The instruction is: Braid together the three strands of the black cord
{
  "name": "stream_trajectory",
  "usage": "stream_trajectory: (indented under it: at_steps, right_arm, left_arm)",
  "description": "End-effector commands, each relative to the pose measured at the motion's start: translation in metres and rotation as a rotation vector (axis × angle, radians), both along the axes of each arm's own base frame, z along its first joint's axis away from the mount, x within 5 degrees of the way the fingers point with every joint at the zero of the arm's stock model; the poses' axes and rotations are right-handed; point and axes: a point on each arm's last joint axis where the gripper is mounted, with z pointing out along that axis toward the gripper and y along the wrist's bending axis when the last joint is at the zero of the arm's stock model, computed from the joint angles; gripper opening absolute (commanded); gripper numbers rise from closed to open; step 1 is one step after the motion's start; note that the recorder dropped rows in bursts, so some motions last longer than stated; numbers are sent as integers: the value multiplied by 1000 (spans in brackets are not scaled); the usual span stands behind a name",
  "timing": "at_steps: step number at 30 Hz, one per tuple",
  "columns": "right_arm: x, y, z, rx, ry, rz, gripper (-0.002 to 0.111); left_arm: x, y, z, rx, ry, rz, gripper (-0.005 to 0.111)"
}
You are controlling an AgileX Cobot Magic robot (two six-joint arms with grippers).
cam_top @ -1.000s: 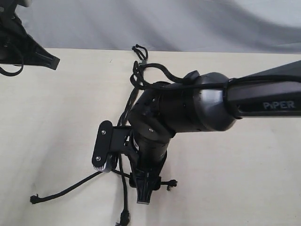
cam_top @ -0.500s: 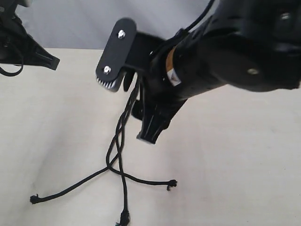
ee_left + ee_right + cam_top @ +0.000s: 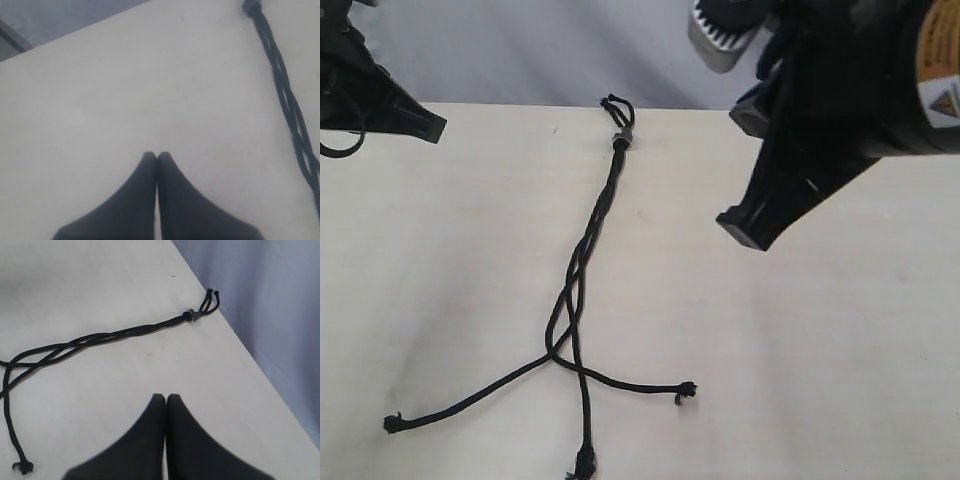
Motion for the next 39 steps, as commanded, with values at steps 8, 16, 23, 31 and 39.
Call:
stream_trajectory:
  at_steps: [8, 16, 23, 31, 39]
  right_arm:
    - [-37, -32, -54, 202, 8, -23, 0]
    - [-44, -31, -93, 268, 96, -23, 0]
    - [-83, -41, -146, 443, 241, 100, 0]
    - [-106, -61, -162, 539, 212, 124, 0]
    - [-108, -82, -142, 906, -95, 63, 0]
  left_arm:
    - [-46, -3, 50, -215, -389, -82, 0]
    - [-46, -3, 51, -216, -392, -83, 0]
    - [-46, -3, 51, -216, -392, -83, 0]
    - [-46, -3, 51, -216, -392, -83, 0]
    - [-46, -3, 51, -216, -392, -83, 0]
